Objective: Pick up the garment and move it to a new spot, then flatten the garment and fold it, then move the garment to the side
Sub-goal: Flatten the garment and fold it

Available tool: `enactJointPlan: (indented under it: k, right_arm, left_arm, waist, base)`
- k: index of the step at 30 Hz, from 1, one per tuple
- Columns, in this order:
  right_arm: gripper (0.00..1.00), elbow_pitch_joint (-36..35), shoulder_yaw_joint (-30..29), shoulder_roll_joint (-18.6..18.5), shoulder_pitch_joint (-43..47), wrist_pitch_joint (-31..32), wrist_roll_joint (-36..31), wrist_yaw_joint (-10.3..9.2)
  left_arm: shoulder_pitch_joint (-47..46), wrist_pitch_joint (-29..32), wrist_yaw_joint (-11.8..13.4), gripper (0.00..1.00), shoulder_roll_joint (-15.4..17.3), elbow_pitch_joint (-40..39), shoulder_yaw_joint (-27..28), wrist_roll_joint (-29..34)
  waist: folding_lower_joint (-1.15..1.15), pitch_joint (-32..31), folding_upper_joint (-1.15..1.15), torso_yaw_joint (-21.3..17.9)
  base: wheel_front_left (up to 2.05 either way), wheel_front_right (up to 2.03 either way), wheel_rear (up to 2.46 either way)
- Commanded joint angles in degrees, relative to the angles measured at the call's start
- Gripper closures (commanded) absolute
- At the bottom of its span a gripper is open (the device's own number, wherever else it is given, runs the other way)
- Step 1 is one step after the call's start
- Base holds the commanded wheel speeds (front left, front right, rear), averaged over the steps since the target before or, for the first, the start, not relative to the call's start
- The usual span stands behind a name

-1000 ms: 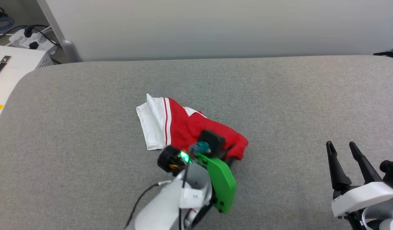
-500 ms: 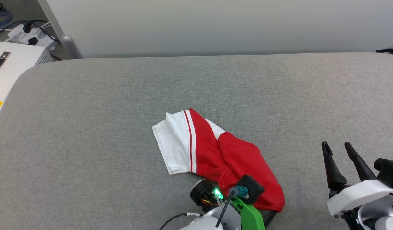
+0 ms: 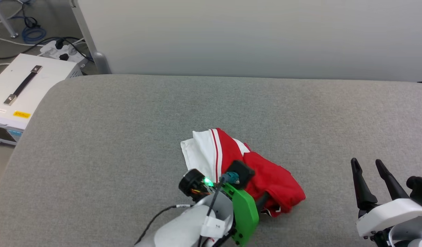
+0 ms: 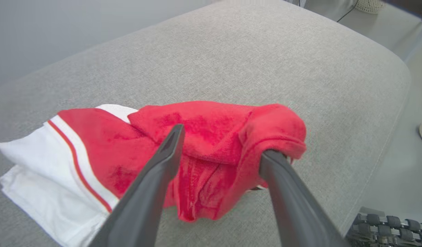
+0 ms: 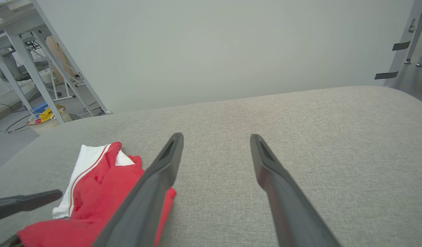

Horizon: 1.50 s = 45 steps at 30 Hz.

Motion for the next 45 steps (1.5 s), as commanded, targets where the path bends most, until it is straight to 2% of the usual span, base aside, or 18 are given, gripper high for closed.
enactJointPlan:
  k: [1,7,12,17,21,25,31,32,36,41,45]
  right_arm:
    - [0.0,-0.35,-0.1,0.1,0.61,0.19,0.19,-0.03]
    - [0.0,-1.29,-0.4,0.38,1.42,0.65,0.02,-0.03]
    - [0.0,-2.08,-0.6,0.48,1.74,1.04,-0.12,-0.03]
    - [0.0,-2.8,-0.86,0.46,1.88,1.29,-0.21,-0.03]
    - [0.0,-3.03,-0.99,0.46,1.8,1.45,-0.26,-0.03]
    - [0.0,-2.94,-0.93,0.56,1.82,1.47,-0.24,-0.03]
    - [0.0,-2.6,-1.0,0.74,2.15,1.35,-0.13,-0.03]
    - [0.0,-2.47,-1.01,0.91,2.23,1.28,-0.17,-0.03]
    - [0.0,-2.56,-1.12,1.03,2.41,1.15,-0.15,-0.03]
    - [0.0,-2.88,-1.11,0.91,2.66,1.15,-0.1,-0.03]
    - [0.0,-3.31,-1.01,0.9,2.96,1.03,-0.01,-0.03]
  left_arm:
    - [-1.02,0.14,0.69,0.0,1.65,-0.44,0.77,-0.14]
    - [-1.46,1.72,4.47,0.0,8.98,-3.94,4.0,-0.2]
    - [-1.56,-0.25,8.59,0.0,14.85,-7.71,6.42,1.85]
    - [-1.24,-1.59,10.42,0.0,18.38,-11.4,6.58,4.0]
    - [1.83,0.63,9.19,0.0,18.96,-14.44,6.98,0.0]
    - [5.9,4.51,6.33,0.0,19.38,-17.9,6.98,-6.26]
    - [9.5,8.46,3.48,0.0,22.79,-23.83,6.71,-11.26]
    - [10.69,8.1,4.08,0.0,25.43,-26.92,8.22,-12.36]
    - [11.87,2.39,9.26,0.0,27.86,-28.4,13.53,-11.71]
    - [13.92,-8.03,13.33,0.0,27.65,-29.5,19.13,-10.67]
    - [17.05,-14.33,14.15,0.0,25.88,-28.52,21.31,-10.4]
  waist:
    - [0.0,-1.8,0.0,1.71]
    - [0.0,-2.74,0.0,3.0]
    - [0.0,-2.75,0.0,3.71]
    - [0.0,-2.33,0.0,4.33]
    - [0.0,-2.11,0.0,4.64]
    - [0.0,-2.15,0.0,4.78]
    - [0.0,-2.57,0.0,5.12]
    - [0.0,-2.81,0.0,5.3]
    - [0.0,-2.97,0.0,5.59]
    - [0.0,-2.85,0.0,5.87]
    - [0.0,-2.69,0.0,5.82]
  base:
    - [0.0,0.0,0.0]
    - [0.0,0.0,0.0]
    - [0.0,0.0,0.0]
    - [0.0,0.0,0.0]
    - [0.0,0.0,0.0]
    - [0.0,0.0,0.0]
    - [0.0,0.0,0.0]
    - [0.0,0.0,0.0]
    - [0.0,0.0,0.0]
    - [0.0,0.0,0.0]
    - [0.0,0.0,0.0]
